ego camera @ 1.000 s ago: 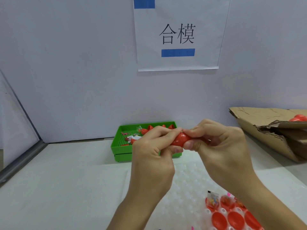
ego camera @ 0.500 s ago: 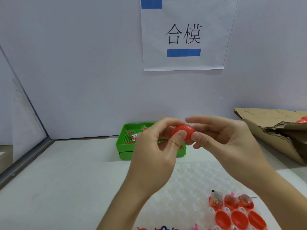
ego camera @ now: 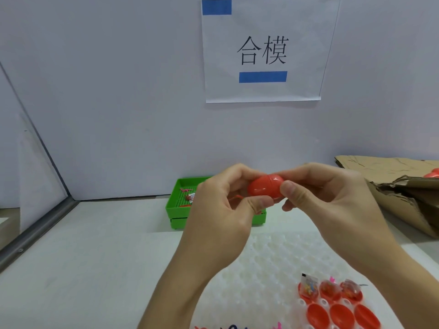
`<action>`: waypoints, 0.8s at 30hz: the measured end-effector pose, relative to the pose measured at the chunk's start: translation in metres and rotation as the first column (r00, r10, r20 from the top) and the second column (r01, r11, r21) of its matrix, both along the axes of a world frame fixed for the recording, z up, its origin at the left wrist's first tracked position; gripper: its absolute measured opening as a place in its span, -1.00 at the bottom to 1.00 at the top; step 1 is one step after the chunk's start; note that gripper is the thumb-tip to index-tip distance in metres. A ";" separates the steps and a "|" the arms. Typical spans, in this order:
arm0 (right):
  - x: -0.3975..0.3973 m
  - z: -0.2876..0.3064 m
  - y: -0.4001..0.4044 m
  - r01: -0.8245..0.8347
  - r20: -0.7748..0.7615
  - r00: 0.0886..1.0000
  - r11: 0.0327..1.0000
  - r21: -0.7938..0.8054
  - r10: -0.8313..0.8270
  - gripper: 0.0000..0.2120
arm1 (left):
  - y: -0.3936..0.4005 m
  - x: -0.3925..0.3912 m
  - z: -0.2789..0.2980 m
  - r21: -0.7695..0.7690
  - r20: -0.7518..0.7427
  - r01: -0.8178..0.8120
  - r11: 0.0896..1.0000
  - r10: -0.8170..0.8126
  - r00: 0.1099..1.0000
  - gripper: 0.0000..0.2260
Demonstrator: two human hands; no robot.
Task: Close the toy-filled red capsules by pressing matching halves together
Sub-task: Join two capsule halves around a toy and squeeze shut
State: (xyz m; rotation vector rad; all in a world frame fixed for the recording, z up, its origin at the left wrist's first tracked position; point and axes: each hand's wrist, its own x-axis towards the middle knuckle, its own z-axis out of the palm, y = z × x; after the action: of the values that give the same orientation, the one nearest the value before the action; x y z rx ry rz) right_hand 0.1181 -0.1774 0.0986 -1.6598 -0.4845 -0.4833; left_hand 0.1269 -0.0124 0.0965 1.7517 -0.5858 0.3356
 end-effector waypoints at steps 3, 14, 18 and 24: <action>-0.001 0.003 -0.002 -0.004 0.001 1.000 1.000 0.010 0.004 -0.89 | 0.001 0.000 -0.002 -0.011 0.000 0.025 1.000 -0.025 1.000 -0.80; -0.002 0.001 -0.001 0.069 0.051 0.997 0.996 -0.062 -0.065 -0.76 | -0.002 -0.007 -0.006 0.068 0.154 -0.078 0.995 0.067 0.986 -0.69; -0.003 0.004 -0.004 0.067 0.058 0.996 0.995 -0.071 -0.063 -0.75 | -0.009 -0.011 -0.006 0.076 0.216 -0.095 0.993 0.077 0.973 -0.72; -0.002 0.003 -0.005 0.045 0.009 0.999 0.997 -0.065 -0.045 -0.75 | -0.008 -0.010 -0.006 0.137 0.247 -0.131 0.982 0.094 0.964 -0.75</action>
State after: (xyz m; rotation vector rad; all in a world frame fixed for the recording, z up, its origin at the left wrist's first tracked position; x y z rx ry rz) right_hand 0.1161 -0.1824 0.1018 -1.7353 -0.4742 -0.5119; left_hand 0.1173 -0.0200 0.0903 1.9110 -0.7005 0.6020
